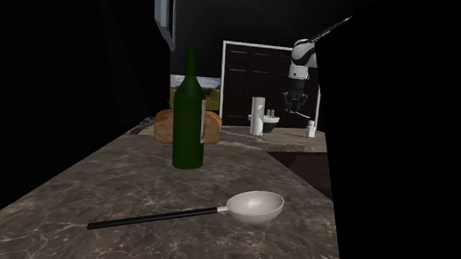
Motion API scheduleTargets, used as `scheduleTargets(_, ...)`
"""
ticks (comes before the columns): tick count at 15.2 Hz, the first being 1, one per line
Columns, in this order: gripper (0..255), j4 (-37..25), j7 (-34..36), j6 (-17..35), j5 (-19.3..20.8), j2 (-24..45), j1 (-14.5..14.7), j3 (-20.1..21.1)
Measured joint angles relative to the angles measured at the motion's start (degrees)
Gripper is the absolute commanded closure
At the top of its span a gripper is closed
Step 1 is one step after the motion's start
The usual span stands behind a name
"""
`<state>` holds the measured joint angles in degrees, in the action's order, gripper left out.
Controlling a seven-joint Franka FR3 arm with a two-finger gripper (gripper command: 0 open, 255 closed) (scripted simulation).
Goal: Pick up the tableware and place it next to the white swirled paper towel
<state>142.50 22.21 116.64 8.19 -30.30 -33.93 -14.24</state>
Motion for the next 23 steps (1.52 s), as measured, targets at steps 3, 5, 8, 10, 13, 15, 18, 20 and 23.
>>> scheduleTargets(3, 255, 1.8, -0.1, 2.7, 0.2, 0.9, -0.1, -0.4)
scheduleTargets(5, 255, 3.1, -0.1, 4.4, 0.3, 1.4, -0.1, -0.6)
scheduleTargets(8, 255, 4.7, -0.1, 7.2, 0.4, 2.5, -0.1, -0.9)
scheduleTargets(10, 255, 5.8, 0.0, 8.8, 0.5, 3.0, -0.1, -1.0)
scheduleTargets(13, 255, 7.2, -0.2, 11.5, 0.6, 4.3, -0.1, -1.5)
scheduleTargets(15, 255, 8.4, -0.3, 13.4, 0.7, 5.1, -0.2, -1.7)
scheduleTargets(18, 255, 9.5, -0.4, 16.0, 0.7, 6.5, -0.1, -2.1)
scheduleTargets(20, 255, 10.3, -0.4, 18.0, 0.6, 7.7, 0.0, -2.3)
scheduleTargets(23, 255, 11.4, -0.6, 21.0, 0.5, 9.7, 0.2, -2.7)
